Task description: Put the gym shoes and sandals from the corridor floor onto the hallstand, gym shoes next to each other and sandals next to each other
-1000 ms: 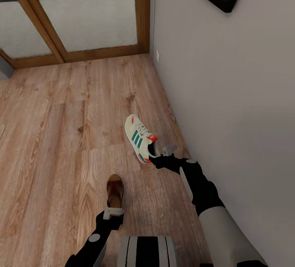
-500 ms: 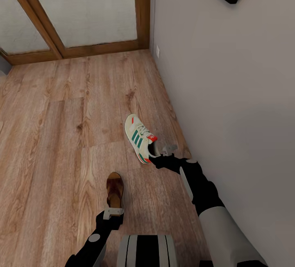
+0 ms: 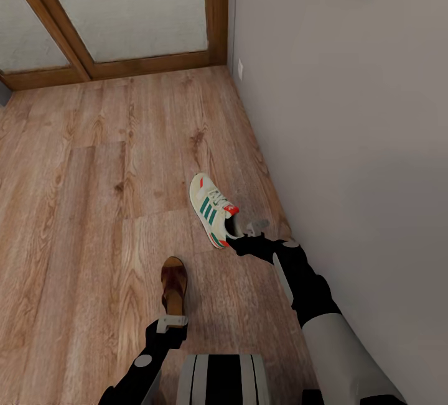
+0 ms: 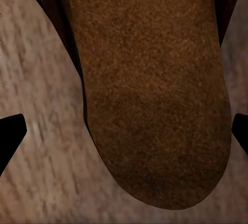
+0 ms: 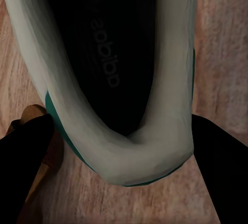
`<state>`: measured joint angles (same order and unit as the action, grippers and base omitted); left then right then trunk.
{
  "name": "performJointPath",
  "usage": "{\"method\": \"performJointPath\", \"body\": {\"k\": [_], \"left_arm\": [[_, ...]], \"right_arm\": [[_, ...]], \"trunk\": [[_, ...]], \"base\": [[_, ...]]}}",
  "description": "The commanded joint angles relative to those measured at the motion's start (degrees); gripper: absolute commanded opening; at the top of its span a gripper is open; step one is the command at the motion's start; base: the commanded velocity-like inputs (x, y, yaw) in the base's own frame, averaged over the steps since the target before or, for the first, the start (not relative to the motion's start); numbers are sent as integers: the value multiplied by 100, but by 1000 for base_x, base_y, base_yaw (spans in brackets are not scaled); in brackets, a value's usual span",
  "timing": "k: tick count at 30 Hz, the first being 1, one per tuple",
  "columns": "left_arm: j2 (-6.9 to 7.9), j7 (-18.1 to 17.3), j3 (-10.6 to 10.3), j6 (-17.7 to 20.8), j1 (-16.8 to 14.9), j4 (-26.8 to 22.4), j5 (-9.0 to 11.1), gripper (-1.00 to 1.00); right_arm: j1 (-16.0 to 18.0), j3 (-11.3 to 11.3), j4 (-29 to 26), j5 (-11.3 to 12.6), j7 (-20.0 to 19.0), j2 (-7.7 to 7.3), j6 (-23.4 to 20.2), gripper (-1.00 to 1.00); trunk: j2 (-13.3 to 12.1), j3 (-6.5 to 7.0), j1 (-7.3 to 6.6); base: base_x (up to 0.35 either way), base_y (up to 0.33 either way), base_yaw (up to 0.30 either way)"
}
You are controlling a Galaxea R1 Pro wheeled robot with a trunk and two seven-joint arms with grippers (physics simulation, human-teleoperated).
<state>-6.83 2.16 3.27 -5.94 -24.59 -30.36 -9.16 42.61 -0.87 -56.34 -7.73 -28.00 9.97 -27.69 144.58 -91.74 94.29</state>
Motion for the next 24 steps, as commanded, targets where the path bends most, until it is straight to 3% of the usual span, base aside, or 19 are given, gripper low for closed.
{"method": "performJointPath", "body": {"k": [1,13,14,24], "left_arm": [[-5,3,34,-25,-2,4,-60,100],[5,-8,34,-39,4,6,-60,100],[7,-13,34,-39,5,8,-60,-100],[24,-32,38,-53,9,4,-58,-100]], "right_arm": [[2,8,-8,-60,-39,3,-17,-100],[2,8,-8,-60,-39,3,-17,-100],[2,8,-8,-60,-39,3,-17,-100],[2,8,-8,-57,-39,3,-17,-100]], "trunk": [[1,-3,-1],[1,-3,-1],[1,-3,-1],[1,-3,-1]], "base": [[0,0,0],[0,0,0],[0,0,0],[0,0,0]]}}
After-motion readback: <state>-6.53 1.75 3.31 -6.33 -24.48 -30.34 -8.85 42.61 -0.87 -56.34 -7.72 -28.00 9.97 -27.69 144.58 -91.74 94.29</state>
